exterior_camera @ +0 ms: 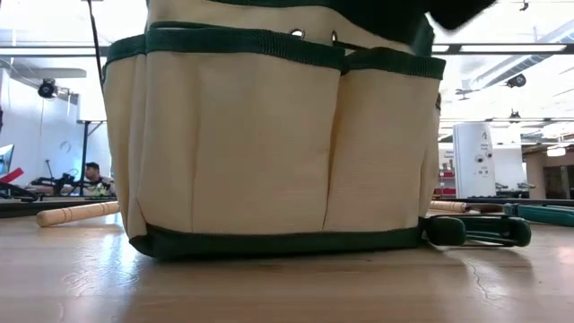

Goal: Pick & Place Garden tools in Gardening bag
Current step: Move the white gardening bag to the center of the table

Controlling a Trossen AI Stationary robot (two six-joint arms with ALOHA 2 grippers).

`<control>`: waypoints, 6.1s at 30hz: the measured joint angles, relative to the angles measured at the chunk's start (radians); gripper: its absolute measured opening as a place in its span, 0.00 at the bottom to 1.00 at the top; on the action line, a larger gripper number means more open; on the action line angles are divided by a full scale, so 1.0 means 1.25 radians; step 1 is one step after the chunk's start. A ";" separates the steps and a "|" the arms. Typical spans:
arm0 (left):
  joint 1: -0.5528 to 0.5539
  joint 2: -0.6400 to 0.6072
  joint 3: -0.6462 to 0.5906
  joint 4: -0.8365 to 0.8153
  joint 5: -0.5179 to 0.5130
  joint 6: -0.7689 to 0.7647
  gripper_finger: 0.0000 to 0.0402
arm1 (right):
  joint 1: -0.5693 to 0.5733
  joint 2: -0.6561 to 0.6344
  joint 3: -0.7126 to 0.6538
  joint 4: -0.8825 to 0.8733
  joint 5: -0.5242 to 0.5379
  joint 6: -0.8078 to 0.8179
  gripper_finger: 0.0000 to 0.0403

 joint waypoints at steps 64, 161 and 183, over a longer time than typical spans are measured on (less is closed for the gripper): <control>-0.209 0.002 -0.216 0.325 -0.120 -0.226 0.63 | 0.068 -0.014 0.000 0.032 -0.050 0.120 0.02; -0.179 0.107 -0.194 0.338 -0.172 -0.246 0.00 | -0.030 -0.149 0.057 0.045 -0.876 0.077 0.02; -0.170 0.107 -0.194 0.331 -0.173 -0.239 0.00 | -0.035 -0.180 0.050 0.078 -0.910 0.089 0.33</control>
